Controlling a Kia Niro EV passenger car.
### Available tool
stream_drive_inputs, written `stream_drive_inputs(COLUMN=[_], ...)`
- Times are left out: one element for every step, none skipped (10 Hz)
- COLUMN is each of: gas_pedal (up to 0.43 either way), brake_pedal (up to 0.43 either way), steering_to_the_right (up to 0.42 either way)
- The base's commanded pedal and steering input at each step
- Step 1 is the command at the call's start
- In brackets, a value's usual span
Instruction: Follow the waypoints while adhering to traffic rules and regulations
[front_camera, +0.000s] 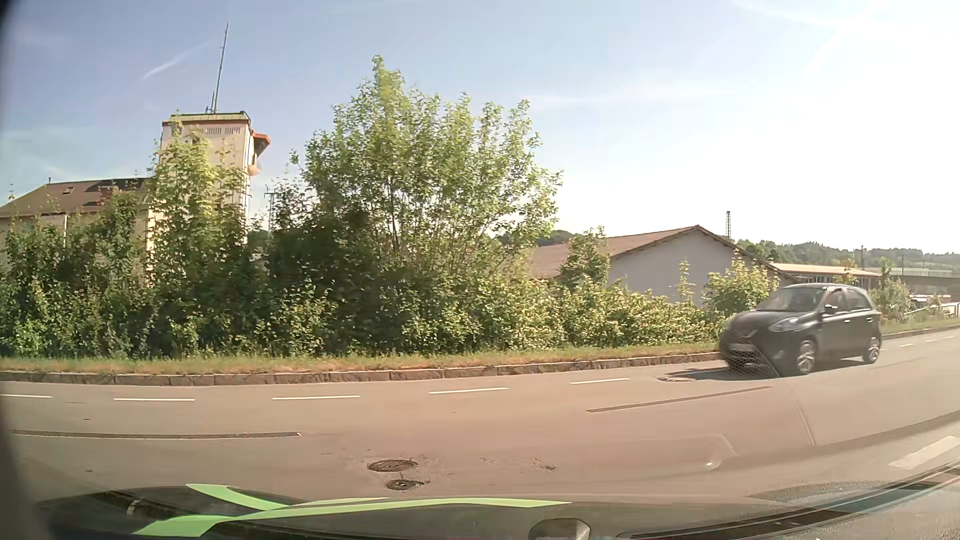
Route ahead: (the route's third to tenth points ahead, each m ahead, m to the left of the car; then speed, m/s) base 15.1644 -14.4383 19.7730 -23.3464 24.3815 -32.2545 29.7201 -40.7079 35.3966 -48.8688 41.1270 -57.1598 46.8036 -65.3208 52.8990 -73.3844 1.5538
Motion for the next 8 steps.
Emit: stream_drive_inputs(gas_pedal=[0.000, 0.000, 0.000, 0.000, 0.000, 0.000, 0.000, 0.000], brake_pedal=[0.000, 0.000, 0.000, 0.000, 0.000, 0.000, 0.000, 0.000], steering_to_the_right=[0.638, 0.640, 0.640, 0.640, 0.638, 0.638, 0.638, 0.638])
